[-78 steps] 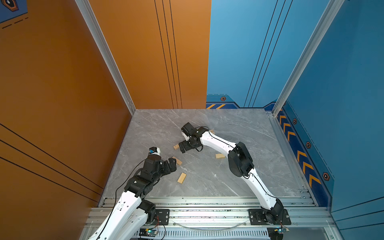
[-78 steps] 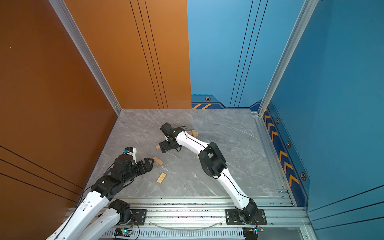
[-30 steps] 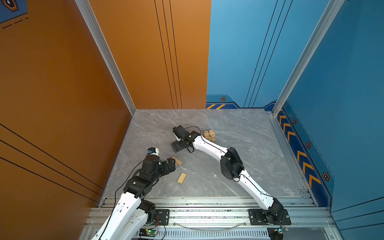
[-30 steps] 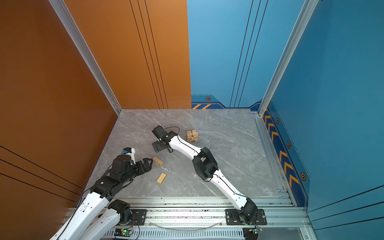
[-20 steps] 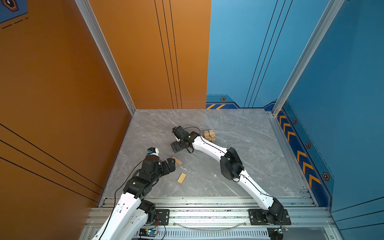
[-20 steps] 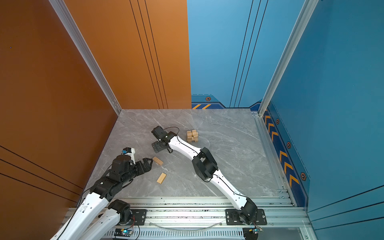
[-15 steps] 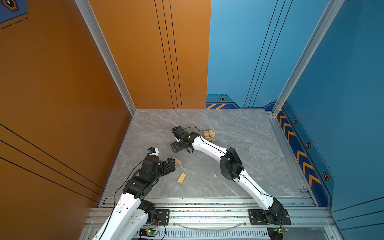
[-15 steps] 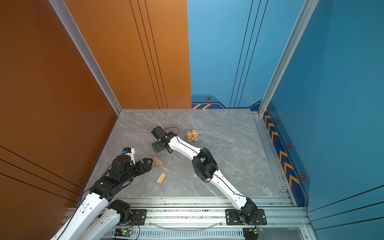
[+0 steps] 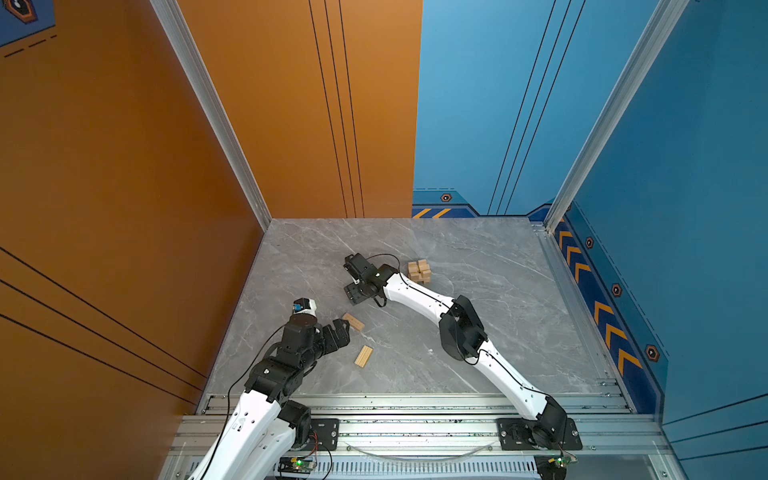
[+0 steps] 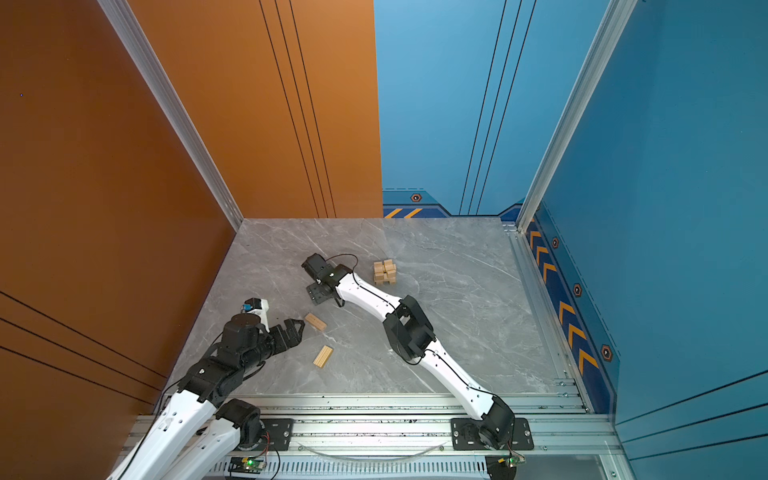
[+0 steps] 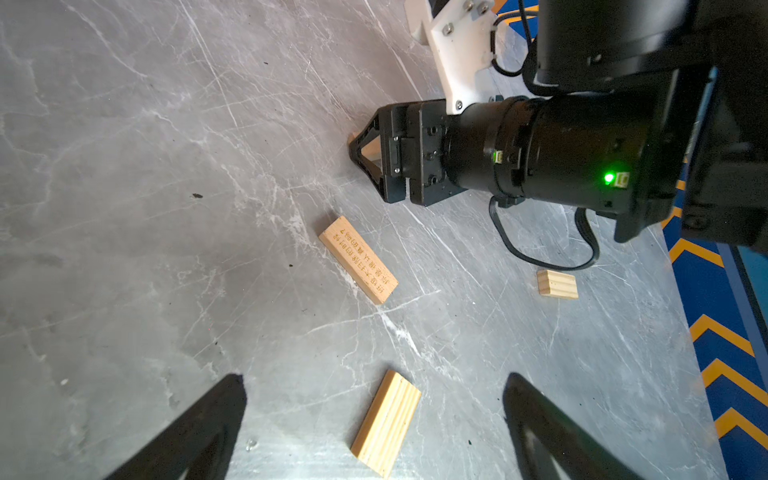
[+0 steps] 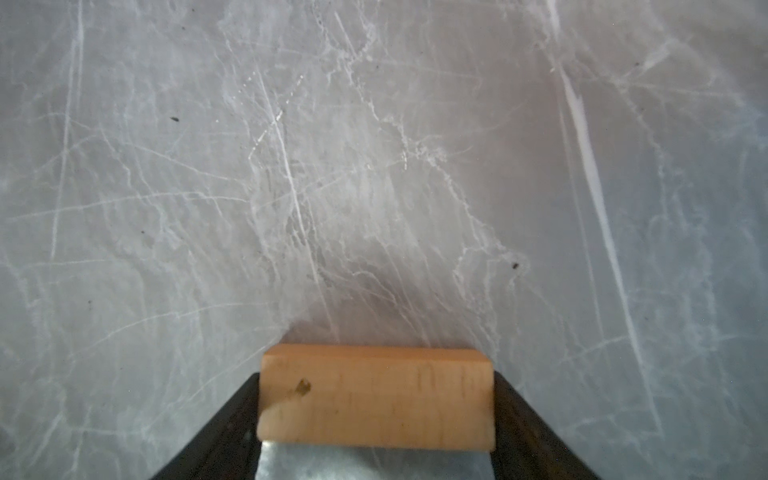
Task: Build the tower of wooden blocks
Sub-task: 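Lower the right gripper and close on the long dotted block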
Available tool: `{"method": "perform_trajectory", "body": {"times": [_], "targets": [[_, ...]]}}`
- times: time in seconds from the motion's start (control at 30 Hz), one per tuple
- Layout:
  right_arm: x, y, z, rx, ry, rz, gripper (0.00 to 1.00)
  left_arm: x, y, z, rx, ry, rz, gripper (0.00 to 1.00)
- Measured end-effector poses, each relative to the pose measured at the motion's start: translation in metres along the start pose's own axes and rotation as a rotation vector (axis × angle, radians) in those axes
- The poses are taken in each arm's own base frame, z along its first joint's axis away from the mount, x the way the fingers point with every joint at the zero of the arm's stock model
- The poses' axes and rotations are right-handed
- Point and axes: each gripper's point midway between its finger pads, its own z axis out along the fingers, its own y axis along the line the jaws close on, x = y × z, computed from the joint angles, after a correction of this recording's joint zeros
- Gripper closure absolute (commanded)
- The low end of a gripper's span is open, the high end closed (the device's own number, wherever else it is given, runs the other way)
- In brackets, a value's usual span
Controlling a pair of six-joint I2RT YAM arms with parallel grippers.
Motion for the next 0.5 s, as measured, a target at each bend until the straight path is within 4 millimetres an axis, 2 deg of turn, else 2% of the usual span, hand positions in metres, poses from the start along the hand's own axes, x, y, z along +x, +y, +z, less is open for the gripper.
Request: {"method": "perform_trajectory", "body": {"times": [0.27,0.5], "targets": [[0.011,-0.010,-0.007,0.011,0.025,0.021,0.28,0.002,0.001,0.001,0.001,0.004,-0.012,0.02],[0.043,-0.041,-0.029,0.043,0.086,0.084,0.26,0.009,0.004,0.002,0.006,0.010,-0.040,0.02]]}}
